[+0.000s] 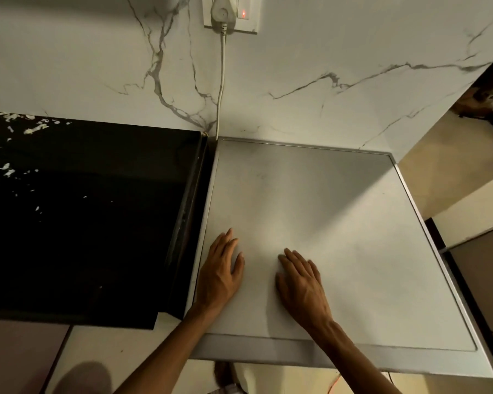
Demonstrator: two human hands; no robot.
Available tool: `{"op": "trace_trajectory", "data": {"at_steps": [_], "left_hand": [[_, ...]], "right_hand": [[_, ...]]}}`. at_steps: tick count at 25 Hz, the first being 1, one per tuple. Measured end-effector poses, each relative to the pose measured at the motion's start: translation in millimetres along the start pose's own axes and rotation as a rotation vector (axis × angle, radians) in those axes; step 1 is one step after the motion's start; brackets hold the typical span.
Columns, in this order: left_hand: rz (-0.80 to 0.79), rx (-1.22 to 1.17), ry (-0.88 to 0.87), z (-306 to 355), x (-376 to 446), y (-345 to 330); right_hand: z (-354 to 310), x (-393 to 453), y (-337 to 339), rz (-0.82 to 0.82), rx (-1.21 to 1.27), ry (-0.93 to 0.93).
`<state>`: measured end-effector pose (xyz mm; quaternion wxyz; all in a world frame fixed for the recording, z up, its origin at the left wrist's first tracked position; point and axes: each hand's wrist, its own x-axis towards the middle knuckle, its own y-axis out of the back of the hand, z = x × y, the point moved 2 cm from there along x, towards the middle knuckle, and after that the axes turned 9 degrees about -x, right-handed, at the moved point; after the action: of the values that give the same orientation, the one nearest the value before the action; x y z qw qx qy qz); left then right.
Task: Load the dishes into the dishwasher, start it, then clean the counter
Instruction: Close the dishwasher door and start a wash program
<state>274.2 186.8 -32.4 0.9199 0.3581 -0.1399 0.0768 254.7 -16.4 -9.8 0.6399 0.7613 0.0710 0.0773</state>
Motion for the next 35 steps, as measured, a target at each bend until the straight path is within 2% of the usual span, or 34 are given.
{"op": "trace_trajectory", "data": {"at_steps": [5,9,14,18,24,28,30,35], "left_hand": [[0.003,-0.011,0.086,6.1,-69.7,13.5],[-0.068,0.084,0.095,16.0,-106.6,26.9],[-0.069,0.142,0.130,25.2,-113.2,28.8],[-0.056,0.145,0.141,24.5,-112.1,28.3],[-0.024,0.170,0.069,22.7,-114.0,27.3],[-0.205,0.228,-0.057,11.6,-131.6,32.4],[-0.225,0.277,-0.173,4.4,-147.6,41.6],[-0.370,0.458,-0.340,-11.7,-159.5,60.4]], "right_hand": [[21.2,-48.8,1.0,0.023,0.043,0.030],[36.5,-82.4,0.6,0.054,0.078,0.034],[38.4,-95.0,0.1,0.111,0.052,0.043],[36.1,-103.4,-6.4,0.095,-0.023,0.048],[29.5,-112.7,-14.9,0.077,-0.139,0.055],[28.2,-114.6,-15.8,0.133,-0.174,0.055],[27.8,-115.0,-16.6,0.158,-0.191,0.060],[27.1,-113.8,-19.3,0.187,-0.197,0.053]]}}
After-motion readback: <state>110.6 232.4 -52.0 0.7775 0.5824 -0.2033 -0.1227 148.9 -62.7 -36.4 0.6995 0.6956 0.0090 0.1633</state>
